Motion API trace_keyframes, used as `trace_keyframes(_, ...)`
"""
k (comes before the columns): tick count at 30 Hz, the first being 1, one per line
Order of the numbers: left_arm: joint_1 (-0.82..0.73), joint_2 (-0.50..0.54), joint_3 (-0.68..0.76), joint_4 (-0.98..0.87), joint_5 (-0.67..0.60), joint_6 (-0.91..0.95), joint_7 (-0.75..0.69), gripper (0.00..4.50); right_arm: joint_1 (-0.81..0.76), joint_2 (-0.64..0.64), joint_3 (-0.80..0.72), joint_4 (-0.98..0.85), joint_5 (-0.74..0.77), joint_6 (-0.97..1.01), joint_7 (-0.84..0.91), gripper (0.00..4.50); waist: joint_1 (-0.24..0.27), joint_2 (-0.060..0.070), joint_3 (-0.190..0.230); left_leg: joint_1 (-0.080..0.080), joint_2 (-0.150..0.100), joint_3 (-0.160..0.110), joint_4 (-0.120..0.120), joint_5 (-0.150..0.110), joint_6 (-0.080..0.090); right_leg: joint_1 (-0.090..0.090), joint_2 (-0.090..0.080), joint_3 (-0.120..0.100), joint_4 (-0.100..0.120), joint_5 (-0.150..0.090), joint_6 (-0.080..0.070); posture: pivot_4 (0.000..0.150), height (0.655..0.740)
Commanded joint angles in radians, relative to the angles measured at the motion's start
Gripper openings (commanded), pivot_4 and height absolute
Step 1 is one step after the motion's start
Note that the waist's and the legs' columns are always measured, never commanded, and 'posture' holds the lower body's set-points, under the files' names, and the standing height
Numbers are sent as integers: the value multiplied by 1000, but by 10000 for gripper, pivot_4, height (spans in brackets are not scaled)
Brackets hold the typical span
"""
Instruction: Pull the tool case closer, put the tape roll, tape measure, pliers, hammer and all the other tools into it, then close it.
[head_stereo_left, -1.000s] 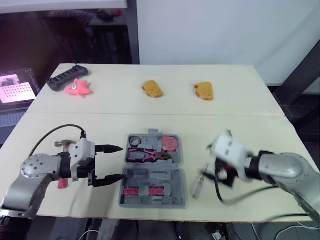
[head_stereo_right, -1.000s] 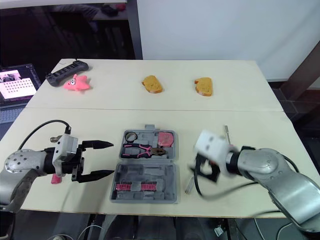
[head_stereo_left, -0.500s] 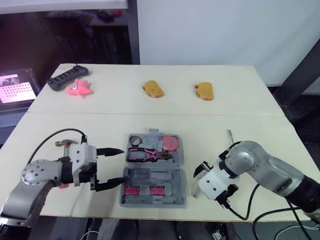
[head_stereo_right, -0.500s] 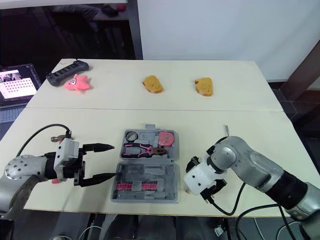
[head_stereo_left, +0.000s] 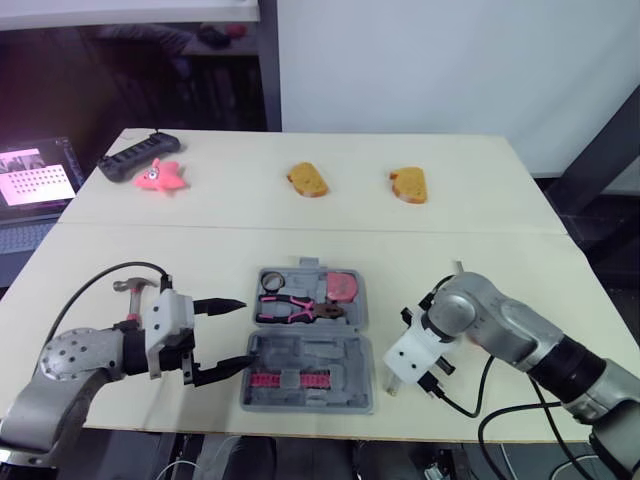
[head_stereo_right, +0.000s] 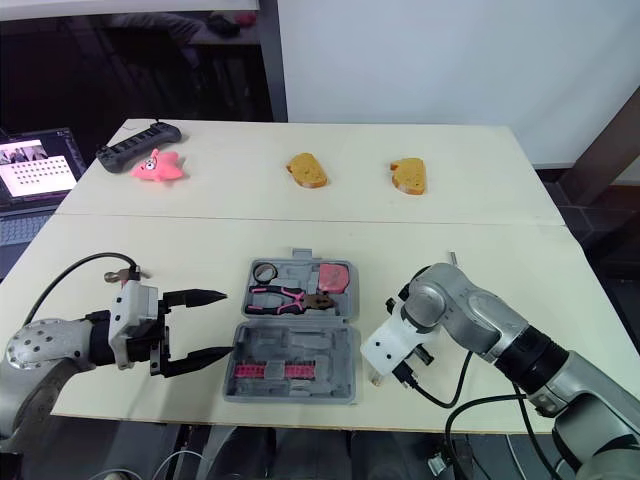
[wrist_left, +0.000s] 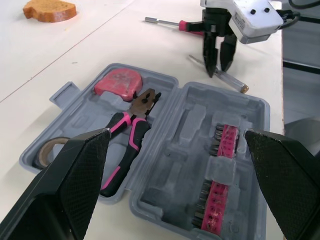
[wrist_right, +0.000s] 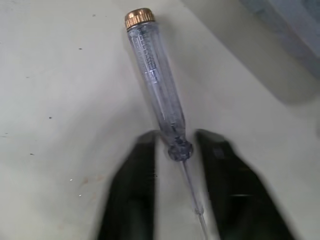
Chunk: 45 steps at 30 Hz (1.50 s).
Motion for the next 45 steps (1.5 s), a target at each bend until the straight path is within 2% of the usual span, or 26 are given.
trace_keyframes(1, -9, 3, 20, -25, -14, 2, 5, 45000, 40, 13, 7, 26, -27, 10, 0, 18, 0, -1, -1, 0, 0, 0, 0, 0, 0, 0, 0, 0, 0, 0, 0, 1500, 7400)
trace_keyframes(4, -34, 5, 16, -12, -18, 8, 3, 45000, 67, 3, -40, -9, -7, 41, 3, 17, 0, -1, -1, 1, 0, 0, 0, 0, 0, 1, 0, 0, 0, 0, 0, 1500, 7400)
trace_keyframes(7, -60, 3, 6, 15, -10, 8, -6, 45000, 108, -31, -141, -130, 87, 154, 50, 17, 5, 1, 0, 0, 0, -1, 0, 0, 0, 1, 0, -1, 0, 0, 0, 1500, 7400)
trace_keyframes(9, -67, 1, 4, 21, -13, 8, -14, 45000, 125, -78, -194, -181, 131, 160, 69, 17, 4, 2, 2, -1, -1, -1, 0, 0, 0, 0, 0, -1, 0, 0, 0, 1500, 7400)
trace_keyframes(12, -84, -5, -4, 53, -2, -10, -28, 45000, 204, -183, -337, -303, 295, 246, 121, 17, 4, 6, 4, -2, -1, -1, 0, 0, 0, -1, 0, 0, 0, 0, 0, 1500, 7400)
trace_keyframes(15, -93, -9, -6, 77, -1, -23, -42, 45000, 260, -76, -521, -471, 500, 763, 23, 17, -3, 4, 3, -1, 0, -2, 0, 0, 0, -1, 1, -1, 0, 0, 0, 1500, 7400)
trace_keyframes(16, -93, -10, -7, 84, -1, -30, -48, 45000, 258, -27, -550, -486, 499, 899, -47, 17, -7, 4, 2, 0, 0, -2, 0, 0, 0, -1, 2, -1, 1, 0, 0, 1500, 7400)
trace_keyframes(18, -85, -9, -8, 90, 4, -43, -62, 45000, 284, -11, -560, -499, 450, 1047, -160, 17, -5, 5, 3, 0, 0, -3, 0, 0, 0, -1, 2, -1, 1, 1, 0, 1500, 7400)
trace_keyframes(20, -76, -3, -8, 88, 0, -46, -76, 45000, 320, 35, -607, -535, 461, 1329, -264, 17, 4, 5, 3, -2, -1, -2, 0, 0, 0, -1, 1, 0, 1, 0, -1, 1500, 7400)
trace_keyframes(22, -66, 3, -1, 85, -8, -45, -90, 45000, 333, 119, -678, -571, 476, 1581, -356, 17, 10, 4, 2, -3, -1, -2, 0, 0, 0, -2, 0, 0, 0, 0, -1, 1500, 7400)
trace_keyframes(23, -66, 10, 0, 94, -6, -50, -105, 45000, 356, 205, -734, -589, 457, 1644, -423, 17, 11, 4, 2, -3, -1, -2, 0, 0, 0, -2, 0, 0, 0, 0, -1, 1500, 7400)
trace_keyframes(26, -84, 18, -5, 125, 5, -60, -128, 45000, 439, 422, -825, -640, 427, 1690, -596, 17, 10, 5, 2, -2, -1, -3, -1, 0, 0, -3, 1, -1, 1, 0, -1, 1500, 7400)
trace_keyframes(31, -116, 15, -20, 146, 2, -58, -146, 45000, 525, 689, -831, -696, 378, 1690, -849, 17, -2, 5, 2, -3, -1, -2, -2, 0, 0, -3, 1, 0, 0, 0, -1, 1500, 7400)
trace_keyframes(37, -114, 12, -22, 155, 6, -70, -171, 45000, 521, 834, -848, -647, 338, 1690, -1061, 17, -3, 5, 2, -3, 0, -2, -3, 0, -1, -4, 1, 0, 1, 0, -1, 1500, 7400)
trace_keyframes(42, -104, 13, -22, 147, 7, -56, -169, 45000, 522, 831, -843, -587, 360, 1667, -1130, 17, -4, 2, 0, -2, 0, -2, -3, 1, -1, -4, 1, 0, 0, 0, -1, 1500, 7400)
trace_keyframes(44, -98, 12, -20, 142, 8, -59, -168, 45000, 529, 836, -849, -579, 379, 1635, -1136, 10448, -3, 1, -1, -2, 0, -2, -3, 1, -1, -3, 1, 0, 0, 0, -1, 1500, 7400)
trace_keyframes(45, -97, 12, -19, 141, 8, -60, -167, 45000, 531, 840, -854, -578, 386, 1623, -1142, 14175, -3, 0, -1, -2, 0, -2, -3, 1, -1, -3, 1, 0, 0, -1, -2, 1500, 7400)
